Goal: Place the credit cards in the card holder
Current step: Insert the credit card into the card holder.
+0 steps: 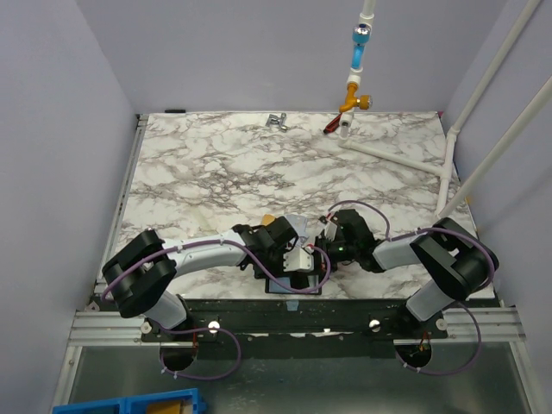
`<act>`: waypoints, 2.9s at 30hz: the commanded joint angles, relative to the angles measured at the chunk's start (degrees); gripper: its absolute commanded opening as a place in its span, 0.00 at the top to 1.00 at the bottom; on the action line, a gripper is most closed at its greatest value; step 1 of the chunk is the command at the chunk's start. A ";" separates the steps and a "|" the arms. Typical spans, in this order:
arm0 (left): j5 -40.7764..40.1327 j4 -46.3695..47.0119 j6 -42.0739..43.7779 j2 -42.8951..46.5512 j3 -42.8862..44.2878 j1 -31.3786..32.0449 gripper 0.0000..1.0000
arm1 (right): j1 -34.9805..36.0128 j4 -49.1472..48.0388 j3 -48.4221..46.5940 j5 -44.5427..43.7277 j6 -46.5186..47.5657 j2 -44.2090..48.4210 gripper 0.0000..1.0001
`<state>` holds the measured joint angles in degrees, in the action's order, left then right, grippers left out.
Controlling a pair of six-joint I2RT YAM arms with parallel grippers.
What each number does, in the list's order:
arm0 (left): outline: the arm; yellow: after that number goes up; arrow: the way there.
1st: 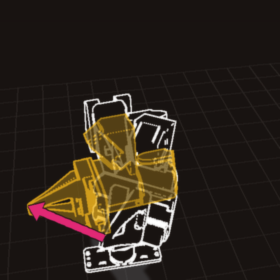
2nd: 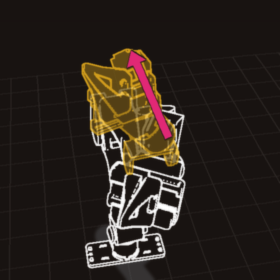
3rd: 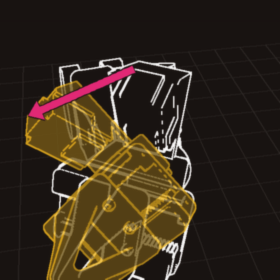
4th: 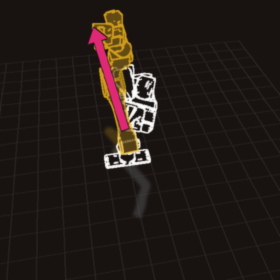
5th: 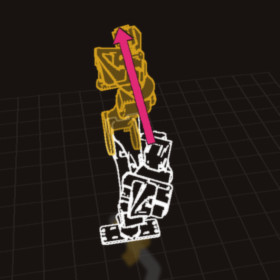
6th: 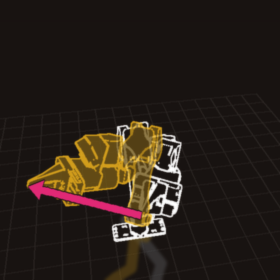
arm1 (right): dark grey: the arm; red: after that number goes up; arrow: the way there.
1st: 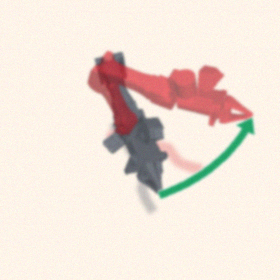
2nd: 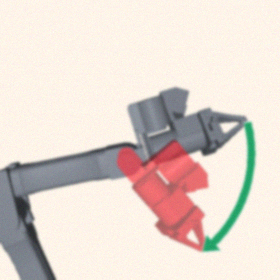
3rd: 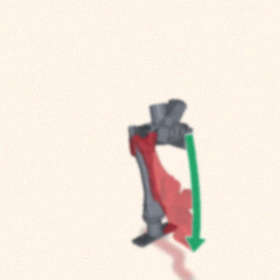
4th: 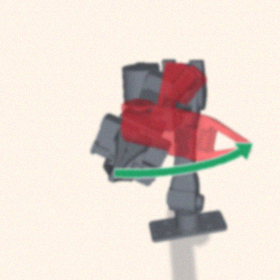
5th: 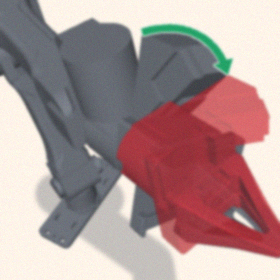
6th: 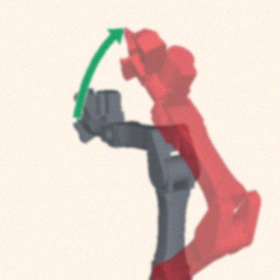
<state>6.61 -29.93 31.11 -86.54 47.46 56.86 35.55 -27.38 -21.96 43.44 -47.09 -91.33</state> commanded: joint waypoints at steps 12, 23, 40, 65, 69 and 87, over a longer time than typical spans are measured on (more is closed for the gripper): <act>4.19 1.73 -4.07 3.00 -1.48 0.53 0.61 | -0.31 -10.35 6.28 -10.04 -6.00 1.26 0.99; 7.57 2.42 -5.32 2.31 -2.46 0.55 0.64 | -0.22 -14.85 8.96 -14.08 -9.55 2.04 0.99; 6.30 3.82 -6.17 2.34 -4.09 0.42 0.65 | -0.22 -19.33 12.27 -12.20 -10.63 -0.42 0.99; 5.87 3.25 -5.69 1.97 -3.17 0.55 0.70 | 1.09 -14.29 12.42 -7.89 -11.45 -0.11 0.99; 5.61 2.93 -5.54 1.99 -3.17 0.62 0.70 | 1.32 -14.76 12.20 -6.63 -12.09 -0.78 0.99; 6.56 1.91 -4.41 1.60 -2.92 0.77 0.71 | 1.45 -15.38 8.51 -11.71 -11.66 -1.47 0.99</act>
<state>11.25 -26.68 25.74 -84.29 44.45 57.04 36.47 -43.48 -12.67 35.40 -59.55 -90.61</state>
